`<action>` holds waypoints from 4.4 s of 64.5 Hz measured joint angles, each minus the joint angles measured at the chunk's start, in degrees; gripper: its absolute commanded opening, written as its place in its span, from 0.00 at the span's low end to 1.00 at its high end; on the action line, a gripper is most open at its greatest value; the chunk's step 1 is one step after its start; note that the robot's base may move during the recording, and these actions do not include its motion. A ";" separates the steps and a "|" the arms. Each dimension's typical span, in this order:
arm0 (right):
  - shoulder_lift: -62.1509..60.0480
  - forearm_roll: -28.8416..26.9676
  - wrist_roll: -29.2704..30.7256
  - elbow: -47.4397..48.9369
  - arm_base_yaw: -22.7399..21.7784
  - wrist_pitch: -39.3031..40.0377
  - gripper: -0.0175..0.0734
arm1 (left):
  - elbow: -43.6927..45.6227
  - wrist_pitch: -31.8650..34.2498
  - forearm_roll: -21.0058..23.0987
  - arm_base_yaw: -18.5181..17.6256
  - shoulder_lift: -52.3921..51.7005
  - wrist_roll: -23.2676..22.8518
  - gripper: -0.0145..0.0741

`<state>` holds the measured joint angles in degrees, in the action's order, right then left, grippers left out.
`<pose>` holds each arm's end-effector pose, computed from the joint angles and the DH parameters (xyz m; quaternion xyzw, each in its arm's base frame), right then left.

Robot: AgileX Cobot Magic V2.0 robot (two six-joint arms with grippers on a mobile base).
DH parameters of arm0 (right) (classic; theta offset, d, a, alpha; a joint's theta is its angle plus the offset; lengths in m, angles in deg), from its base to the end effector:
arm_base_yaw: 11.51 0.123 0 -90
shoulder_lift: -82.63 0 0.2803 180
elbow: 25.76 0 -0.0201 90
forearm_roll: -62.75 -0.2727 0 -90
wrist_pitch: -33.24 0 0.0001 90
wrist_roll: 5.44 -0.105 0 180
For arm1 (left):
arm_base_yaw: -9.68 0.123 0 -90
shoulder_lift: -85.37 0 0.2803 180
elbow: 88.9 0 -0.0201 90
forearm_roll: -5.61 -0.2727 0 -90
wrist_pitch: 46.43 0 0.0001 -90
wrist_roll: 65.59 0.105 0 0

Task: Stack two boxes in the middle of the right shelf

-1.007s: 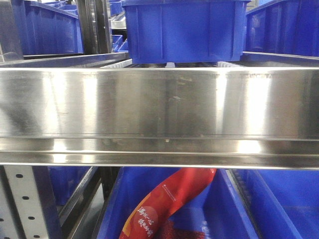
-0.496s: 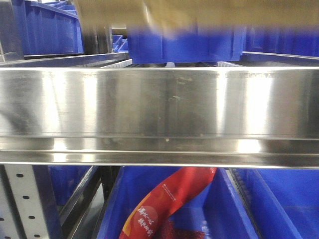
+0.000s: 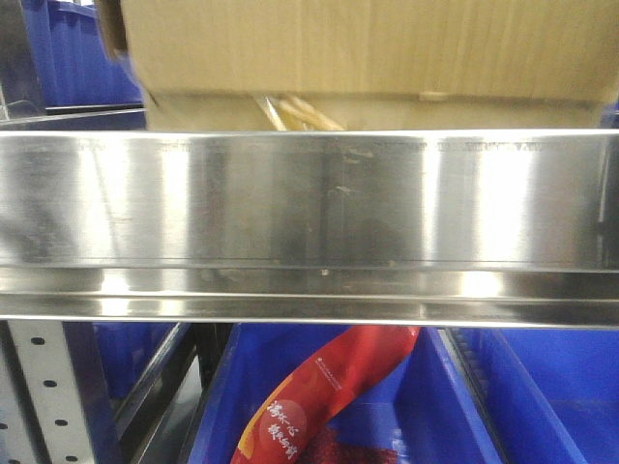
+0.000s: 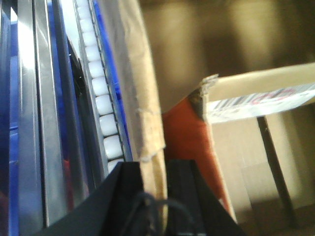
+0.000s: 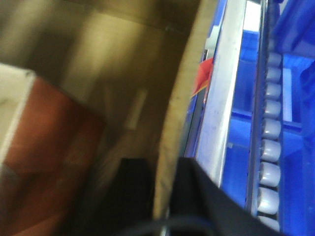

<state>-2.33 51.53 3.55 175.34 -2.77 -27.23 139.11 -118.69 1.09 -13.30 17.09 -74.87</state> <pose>0.3487 0.0716 0.4251 -0.1301 0.9083 0.0962 0.3858 0.3825 -0.1536 0.4469 0.1076 0.9201 -0.0663 0.3707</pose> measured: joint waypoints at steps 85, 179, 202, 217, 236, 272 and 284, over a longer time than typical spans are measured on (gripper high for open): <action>-44.66 -0.31 0.02 -42.28 0.00 18.45 0.02 | -50.42 20.33 -1.15 0.00 -43.78 0.24 0.04; -72.18 1.05 2.30 -69.21 0.00 35.16 0.02 | -97.59 50.51 -8.40 0.25 -88.71 0.24 0.04; -72.18 1.16 2.30 -69.21 0.00 35.16 0.02 | -110.04 59.91 2.65 16.72 -99.17 9.65 0.04; -72.21 1.16 2.30 -69.21 0.00 35.30 0.02 | -122.65 66.73 3.85 21.22 -103.42 10.54 0.04; -72.31 1.16 2.30 -69.21 0.00 35.57 0.02 | -125.17 68.87 3.85 21.27 -103.55 10.78 0.04; -72.31 1.16 2.41 -69.21 0.00 35.57 0.02 | -125.17 69.51 3.85 21.27 -103.55 10.78 0.04; -72.31 1.16 2.41 -69.21 0.00 35.57 0.02 | -125.17 69.51 3.85 21.27 -103.55 10.78 0.04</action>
<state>-74.65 52.68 5.96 106.14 -2.77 8.34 13.94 -49.18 4.94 7.98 -86.46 -64.09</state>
